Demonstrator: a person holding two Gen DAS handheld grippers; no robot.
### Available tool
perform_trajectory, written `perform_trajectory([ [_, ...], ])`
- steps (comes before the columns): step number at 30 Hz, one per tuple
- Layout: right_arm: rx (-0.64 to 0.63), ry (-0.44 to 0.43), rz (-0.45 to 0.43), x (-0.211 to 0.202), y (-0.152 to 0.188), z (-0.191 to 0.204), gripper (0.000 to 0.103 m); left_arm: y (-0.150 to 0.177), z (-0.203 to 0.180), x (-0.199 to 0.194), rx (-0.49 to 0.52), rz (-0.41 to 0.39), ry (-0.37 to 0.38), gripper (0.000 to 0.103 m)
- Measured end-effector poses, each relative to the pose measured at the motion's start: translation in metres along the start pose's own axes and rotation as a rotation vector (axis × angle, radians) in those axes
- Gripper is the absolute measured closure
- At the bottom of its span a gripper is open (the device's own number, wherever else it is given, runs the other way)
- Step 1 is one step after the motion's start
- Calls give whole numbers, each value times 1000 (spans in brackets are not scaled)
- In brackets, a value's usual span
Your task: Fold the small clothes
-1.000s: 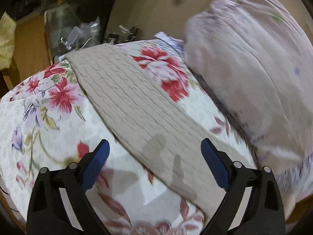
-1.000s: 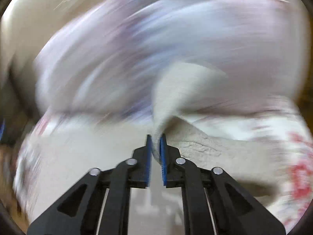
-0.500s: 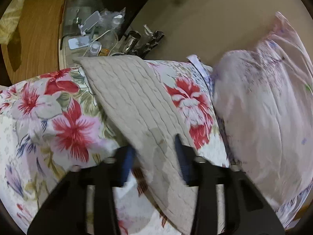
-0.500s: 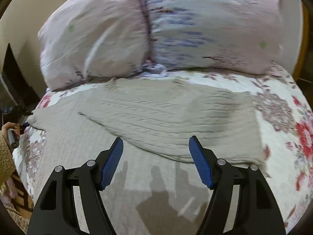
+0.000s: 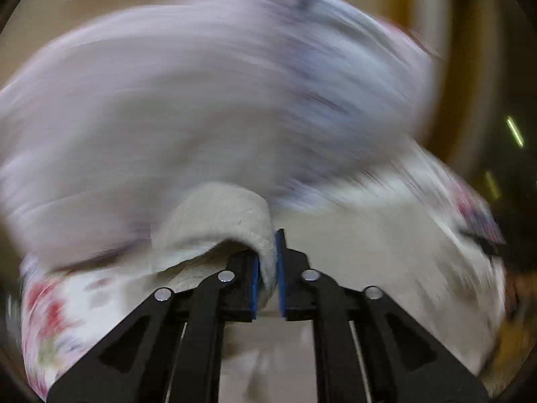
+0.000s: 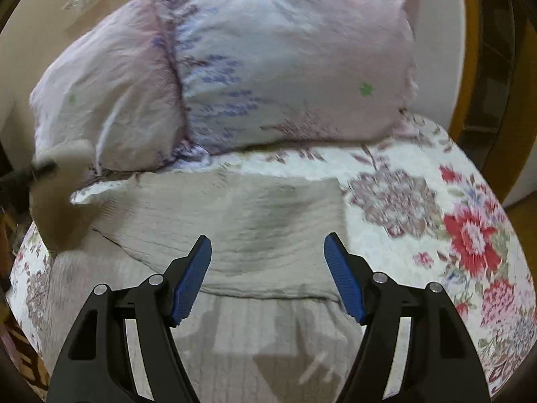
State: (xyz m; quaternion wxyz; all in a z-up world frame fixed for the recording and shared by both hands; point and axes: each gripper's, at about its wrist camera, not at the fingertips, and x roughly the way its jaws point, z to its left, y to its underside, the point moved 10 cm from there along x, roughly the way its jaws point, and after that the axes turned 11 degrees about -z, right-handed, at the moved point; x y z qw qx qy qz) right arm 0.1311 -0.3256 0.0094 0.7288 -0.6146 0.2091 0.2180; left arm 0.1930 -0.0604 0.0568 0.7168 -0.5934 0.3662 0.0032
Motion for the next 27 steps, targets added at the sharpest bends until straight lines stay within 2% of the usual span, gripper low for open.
perform_trajectory([
  [1, 17, 2, 20, 2, 4, -7, 32, 14, -31, 14, 74, 59, 31, 87],
  [2, 26, 5, 31, 1, 7, -11, 32, 29, -47, 21, 135, 99, 17, 85],
  [3, 40, 7, 41, -3, 11, -19, 32, 41, -49, 20, 151, 113, -10, 83],
  [4, 44, 9, 45, -7, 14, -25, 32, 51, -45, 15, 127, 125, -30, 74],
  [5, 44, 20, 54, -14, 20, -35, 32, 58, -38, 9, 87, 133, -48, 58],
  [8, 57, 41, 89, -30, 38, -56, 32, 87, 3, -36, -117, 126, -124, 38],
  [10, 96, 47, 112, -42, 51, -68, 35, 115, 40, -67, -240, 146, -219, 36],
  [11, 116, 20, 113, -44, 50, -64, 39, 127, 53, -76, -287, 158, -250, 36],
  [14, 196, -142, 87, -32, 23, -23, 41, 157, 77, -107, -418, 169, -337, 36],
  [15, 217, -204, 75, -20, 8, 2, 41, 161, 80, -114, -438, 165, -351, 36],
  [17, 220, -242, 103, 12, -13, 48, 42, 168, 80, -119, -483, 157, -371, 36],
  [20, 197, -229, 176, 61, -26, 99, 49, 182, 73, -121, -544, 170, -362, 35],
  [23, 107, -137, 269, 120, -20, 147, 49, 194, 65, -125, -591, 167, -354, 35],
  [25, 11, -47, 294, 143, -10, 156, 49, 205, 61, -130, -608, 174, -349, 35],
  [26, -52, 9, 309, 152, -3, 158, 64, 209, 59, -131, -607, 179, -353, 35],
  [27, -112, 59, 332, 163, 5, 154, 86, 214, 58, -134, -617, 184, -353, 35],
])
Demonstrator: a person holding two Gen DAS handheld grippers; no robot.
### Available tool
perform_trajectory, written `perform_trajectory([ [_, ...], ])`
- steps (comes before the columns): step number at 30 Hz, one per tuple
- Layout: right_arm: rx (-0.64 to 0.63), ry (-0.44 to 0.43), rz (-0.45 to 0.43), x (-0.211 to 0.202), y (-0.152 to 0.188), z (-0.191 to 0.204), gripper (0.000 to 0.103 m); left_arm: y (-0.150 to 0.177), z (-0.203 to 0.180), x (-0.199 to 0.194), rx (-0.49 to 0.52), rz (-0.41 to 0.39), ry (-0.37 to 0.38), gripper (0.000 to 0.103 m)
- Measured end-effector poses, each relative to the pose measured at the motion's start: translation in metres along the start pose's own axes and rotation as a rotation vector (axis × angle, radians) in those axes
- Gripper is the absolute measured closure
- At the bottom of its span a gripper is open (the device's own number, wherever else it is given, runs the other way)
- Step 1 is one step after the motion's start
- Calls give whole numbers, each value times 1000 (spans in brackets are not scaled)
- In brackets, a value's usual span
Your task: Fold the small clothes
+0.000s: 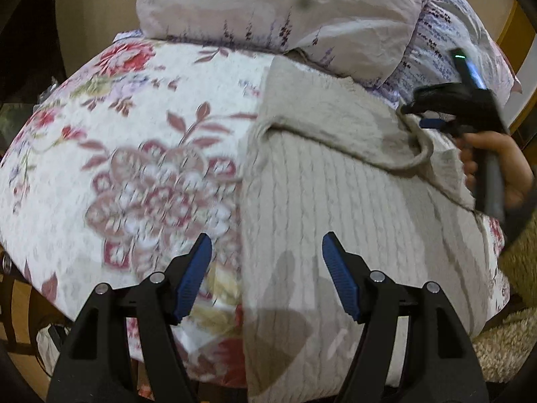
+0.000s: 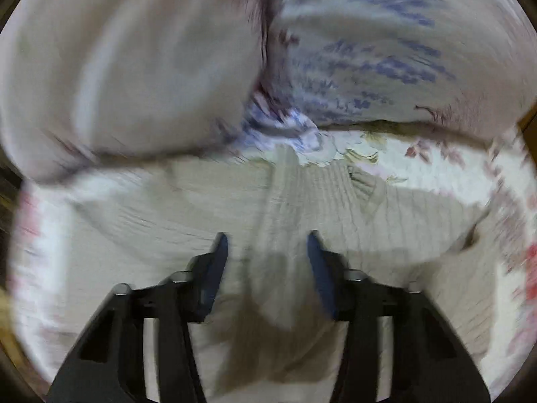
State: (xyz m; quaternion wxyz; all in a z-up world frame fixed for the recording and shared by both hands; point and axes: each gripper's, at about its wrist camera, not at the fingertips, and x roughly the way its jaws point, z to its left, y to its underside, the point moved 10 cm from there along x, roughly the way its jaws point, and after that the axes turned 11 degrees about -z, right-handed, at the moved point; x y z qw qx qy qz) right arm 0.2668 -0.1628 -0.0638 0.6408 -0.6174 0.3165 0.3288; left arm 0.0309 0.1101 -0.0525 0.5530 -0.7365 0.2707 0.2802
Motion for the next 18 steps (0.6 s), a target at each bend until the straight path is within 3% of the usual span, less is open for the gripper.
perform_trajectory([
  [1, 11, 1, 1, 4, 1, -4, 96, 4, 1, 0, -10, 6, 6, 35],
  [2, 64, -19, -26, 1, -1, -12, 96, 7, 3, 0, -20, 13, 13, 35],
  [5, 278, -73, -216, -48, -14, -67, 97, 16, 9, 0, -49, 32, 28, 35],
  [7, 355, -67, -262, -72, 3, -106, 96, 20, 11, -2, -69, 33, 49, 35],
  [9, 380, -57, -237, -83, 36, -138, 94, 22, 10, -4, -73, 36, 64, 35],
  [10, 384, -44, -228, -91, 55, -154, 86, 23, 9, -5, -75, 38, 73, 35],
  [13, 420, 26, -216, -124, 117, -210, 45, 31, 6, -11, -99, 50, 123, 35],
  [15, 469, 24, -150, -137, 163, -239, 44, 36, 3, -15, -110, 57, 148, 35],
  [18, 537, -106, -26, -145, 216, -240, 44, 43, -4, -19, -123, 80, 182, 37],
])
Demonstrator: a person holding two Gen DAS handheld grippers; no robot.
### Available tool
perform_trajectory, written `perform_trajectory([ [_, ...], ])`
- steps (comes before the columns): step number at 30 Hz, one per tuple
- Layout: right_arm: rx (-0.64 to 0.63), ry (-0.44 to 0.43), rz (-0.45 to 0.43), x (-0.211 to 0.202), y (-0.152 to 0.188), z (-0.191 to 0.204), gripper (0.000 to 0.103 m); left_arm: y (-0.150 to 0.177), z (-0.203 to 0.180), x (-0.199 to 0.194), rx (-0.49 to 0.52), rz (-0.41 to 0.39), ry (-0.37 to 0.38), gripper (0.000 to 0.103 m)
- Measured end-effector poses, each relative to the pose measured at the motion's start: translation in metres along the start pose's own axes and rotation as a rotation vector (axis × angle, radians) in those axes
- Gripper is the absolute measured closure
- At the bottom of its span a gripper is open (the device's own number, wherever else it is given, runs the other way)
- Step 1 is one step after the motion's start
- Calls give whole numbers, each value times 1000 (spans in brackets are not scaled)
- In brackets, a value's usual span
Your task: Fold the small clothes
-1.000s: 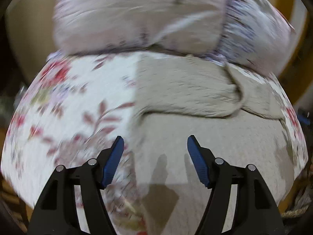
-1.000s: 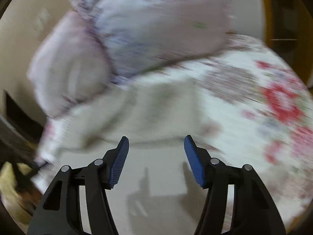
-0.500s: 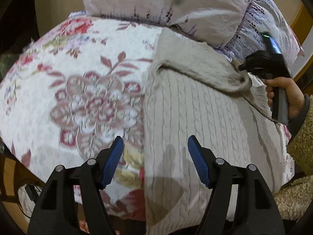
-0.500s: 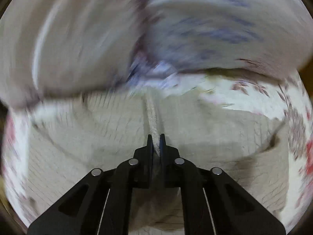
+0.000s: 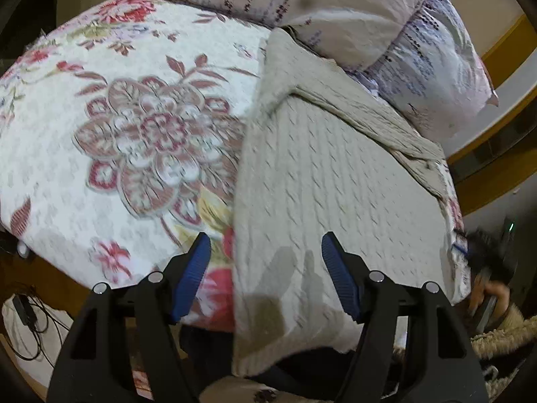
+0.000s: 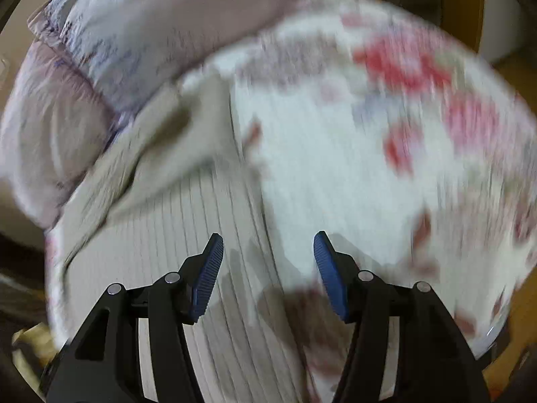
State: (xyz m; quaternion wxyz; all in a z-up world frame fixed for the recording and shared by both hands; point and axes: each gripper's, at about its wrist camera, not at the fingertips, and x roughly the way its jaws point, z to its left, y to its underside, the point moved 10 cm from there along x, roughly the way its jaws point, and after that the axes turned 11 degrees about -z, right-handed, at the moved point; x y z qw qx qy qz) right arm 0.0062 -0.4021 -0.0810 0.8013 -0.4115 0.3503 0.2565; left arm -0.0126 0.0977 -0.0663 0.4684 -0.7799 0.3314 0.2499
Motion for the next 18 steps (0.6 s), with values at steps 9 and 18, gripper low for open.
perform_trajectory([
  [9, -3, -264, -101, 2, -46, 71, 45, 8, -12, 1, 1, 36, 16, 36],
  [18, 378, -330, 17, 109, -110, 94, 78, 7, -10, -1, -37, 27, 37, 32],
])
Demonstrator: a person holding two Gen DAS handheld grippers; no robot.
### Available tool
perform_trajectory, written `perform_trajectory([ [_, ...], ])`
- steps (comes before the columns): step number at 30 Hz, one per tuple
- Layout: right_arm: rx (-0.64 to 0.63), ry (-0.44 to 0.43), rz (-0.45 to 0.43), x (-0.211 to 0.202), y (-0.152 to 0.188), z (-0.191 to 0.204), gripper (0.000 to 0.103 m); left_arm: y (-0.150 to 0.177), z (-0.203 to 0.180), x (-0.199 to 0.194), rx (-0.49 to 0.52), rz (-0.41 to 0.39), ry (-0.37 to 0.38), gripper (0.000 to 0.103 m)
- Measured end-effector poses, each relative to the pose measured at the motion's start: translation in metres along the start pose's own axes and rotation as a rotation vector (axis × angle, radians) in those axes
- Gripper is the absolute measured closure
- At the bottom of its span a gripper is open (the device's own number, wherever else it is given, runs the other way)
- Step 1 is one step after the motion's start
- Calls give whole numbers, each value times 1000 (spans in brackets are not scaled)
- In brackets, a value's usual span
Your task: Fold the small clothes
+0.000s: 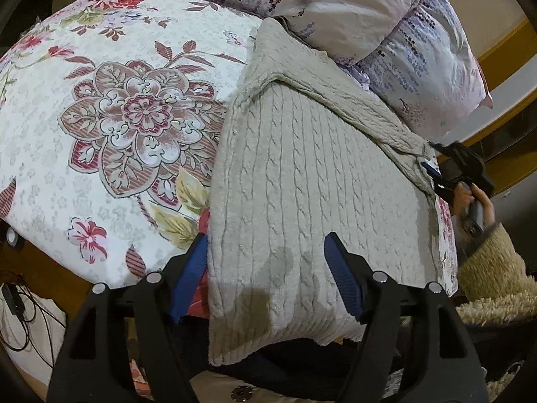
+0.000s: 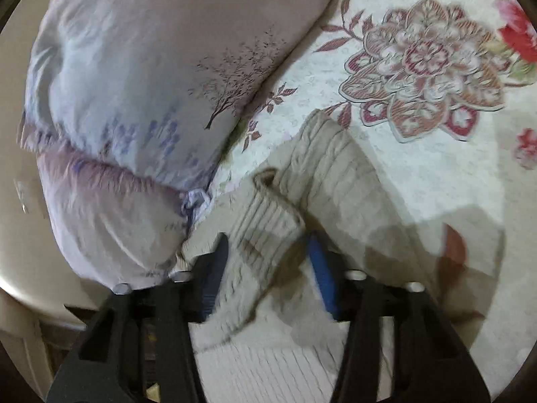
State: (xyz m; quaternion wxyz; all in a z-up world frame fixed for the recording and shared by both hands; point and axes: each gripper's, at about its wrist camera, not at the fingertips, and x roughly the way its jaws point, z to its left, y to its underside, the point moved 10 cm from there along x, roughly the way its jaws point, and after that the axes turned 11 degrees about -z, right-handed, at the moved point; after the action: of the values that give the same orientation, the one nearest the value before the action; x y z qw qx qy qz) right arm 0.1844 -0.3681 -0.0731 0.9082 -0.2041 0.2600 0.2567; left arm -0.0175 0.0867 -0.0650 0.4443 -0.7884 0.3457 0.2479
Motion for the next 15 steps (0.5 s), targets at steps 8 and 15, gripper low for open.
perform_trajectory([
  [8, -260, -110, -197, -58, -13, 75, 96, -2, 2, -2, -25, -3, 26, 32],
  [15, -255, 211, -41, -107, 38, -48, 62, -1, 4, -4, -43, 1, 44, 32],
])
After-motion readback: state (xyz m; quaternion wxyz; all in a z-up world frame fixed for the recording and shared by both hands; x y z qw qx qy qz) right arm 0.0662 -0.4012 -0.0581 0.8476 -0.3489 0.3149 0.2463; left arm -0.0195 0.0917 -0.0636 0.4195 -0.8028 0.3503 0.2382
